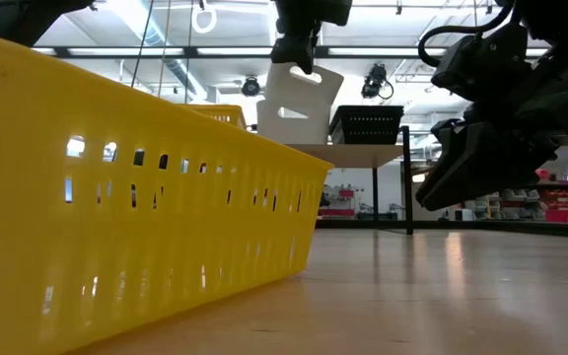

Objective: Stack baskets on shelf by color
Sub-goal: Stack the left white bin on the white bin on the shelf

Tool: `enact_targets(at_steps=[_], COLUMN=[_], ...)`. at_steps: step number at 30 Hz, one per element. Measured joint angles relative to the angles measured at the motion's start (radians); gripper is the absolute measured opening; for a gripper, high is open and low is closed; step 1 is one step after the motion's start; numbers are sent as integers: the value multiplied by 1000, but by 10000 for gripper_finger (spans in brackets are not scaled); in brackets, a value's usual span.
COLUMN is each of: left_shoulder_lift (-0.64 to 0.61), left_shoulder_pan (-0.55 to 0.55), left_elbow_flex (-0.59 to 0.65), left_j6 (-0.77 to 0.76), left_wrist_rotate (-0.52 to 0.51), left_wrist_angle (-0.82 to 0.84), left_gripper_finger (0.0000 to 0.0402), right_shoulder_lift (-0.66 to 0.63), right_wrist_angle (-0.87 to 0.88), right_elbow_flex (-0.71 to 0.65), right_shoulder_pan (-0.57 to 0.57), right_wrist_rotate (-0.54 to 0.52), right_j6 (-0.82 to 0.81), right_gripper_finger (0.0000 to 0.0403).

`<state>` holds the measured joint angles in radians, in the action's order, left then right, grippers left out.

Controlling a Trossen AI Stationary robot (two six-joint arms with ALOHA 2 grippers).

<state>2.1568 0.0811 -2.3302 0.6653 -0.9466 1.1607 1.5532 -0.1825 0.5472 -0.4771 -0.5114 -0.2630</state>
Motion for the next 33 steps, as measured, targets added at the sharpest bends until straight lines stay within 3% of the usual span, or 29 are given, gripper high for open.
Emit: enact_targets(at_steps=[7,14,24,33], left_shoulder_lift=[-15,-23,-24,-24], left_shoulder_pan=[-2,13,27,25], left_elbow_flex=[0,0,0,0], left_j6=[-76,-193,-210,-229], left_wrist_rotate=[31,196,202,190], left_wrist_angle=[2,62,85,39], left_gripper_finger=[43,43,47,87], right_shoulder_lift=[0,0,0,0], right_wrist_angle=[1,3,4,4], right_elbow_flex=[0,0,0,0], right_shoulder_pan=[0,0,0,0], right_wrist_rotate=[0,1,1,1], right_j6=[-3,-6,-6,-6], right_gripper_finger=[109,109,109,109])
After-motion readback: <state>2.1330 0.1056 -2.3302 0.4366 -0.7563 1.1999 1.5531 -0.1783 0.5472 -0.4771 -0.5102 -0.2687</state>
